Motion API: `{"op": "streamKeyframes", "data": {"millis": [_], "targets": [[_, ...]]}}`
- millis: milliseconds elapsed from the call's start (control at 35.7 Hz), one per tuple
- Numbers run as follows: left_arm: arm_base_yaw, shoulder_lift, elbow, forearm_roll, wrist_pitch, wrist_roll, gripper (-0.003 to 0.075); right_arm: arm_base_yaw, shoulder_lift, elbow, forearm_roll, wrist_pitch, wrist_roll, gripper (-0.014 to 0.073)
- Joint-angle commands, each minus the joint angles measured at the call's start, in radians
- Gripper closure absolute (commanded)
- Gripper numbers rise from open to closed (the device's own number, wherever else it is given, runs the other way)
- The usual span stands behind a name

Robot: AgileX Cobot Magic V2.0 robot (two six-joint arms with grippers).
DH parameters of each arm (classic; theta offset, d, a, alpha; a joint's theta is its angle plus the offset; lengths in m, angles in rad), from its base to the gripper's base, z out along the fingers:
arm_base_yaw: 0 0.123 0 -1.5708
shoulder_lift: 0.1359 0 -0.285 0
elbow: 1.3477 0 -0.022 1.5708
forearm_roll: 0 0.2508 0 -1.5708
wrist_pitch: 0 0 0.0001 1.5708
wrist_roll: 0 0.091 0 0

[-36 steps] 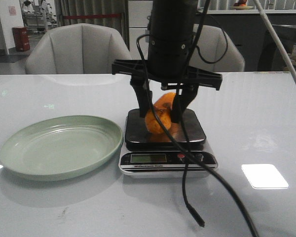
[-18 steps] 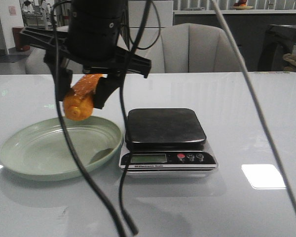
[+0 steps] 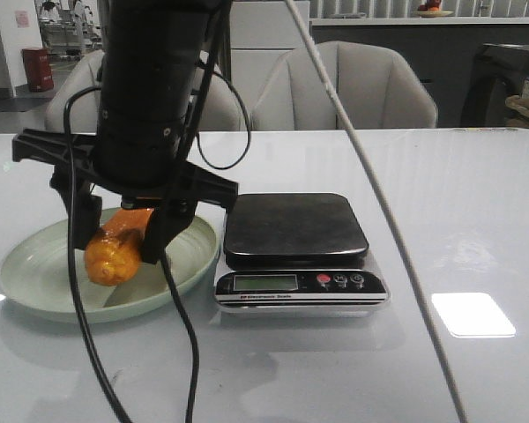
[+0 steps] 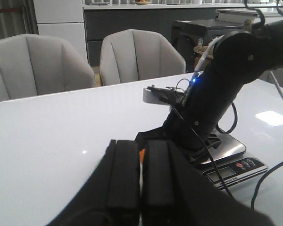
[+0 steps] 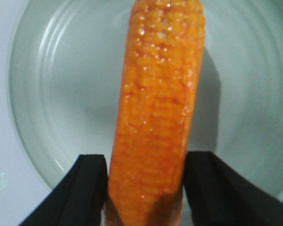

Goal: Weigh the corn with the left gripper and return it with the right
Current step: 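Carry the corn over the green plate and lower it, then open the right gripper and raise it away from the plate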

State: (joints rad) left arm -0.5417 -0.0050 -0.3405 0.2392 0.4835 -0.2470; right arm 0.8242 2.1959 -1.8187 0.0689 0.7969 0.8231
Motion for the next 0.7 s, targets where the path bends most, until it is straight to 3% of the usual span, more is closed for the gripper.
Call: {"op": "streamKeyframes", "data": {"millis": [0, 140, 420, 672], "targets": [[0.003, 0.010, -0.022, 0.006, -0.077, -0.001, 0.0606, 0.002, -0.042, -0.056, 0.059, -0.048, -0.099, 0.0081], [0.003, 0.010, -0.022, 0.006, -0.077, -0.001, 0.0606, 0.002, -0.031, -0.124, 0.084, -0.026, -0.168, -0.0020], [0.003, 0.010, -0.022, 0.006, -0.077, -0.001, 0.0606, -0.052, -0.046, -0.294, 0.059, 0.249, -0.179, -0.0012], [0.003, 0.010, -0.022, 0.006, -0.077, -0.001, 0.0606, -0.120, -0.177, -0.314, -0.049, 0.398, -0.362, -0.0012]]}}
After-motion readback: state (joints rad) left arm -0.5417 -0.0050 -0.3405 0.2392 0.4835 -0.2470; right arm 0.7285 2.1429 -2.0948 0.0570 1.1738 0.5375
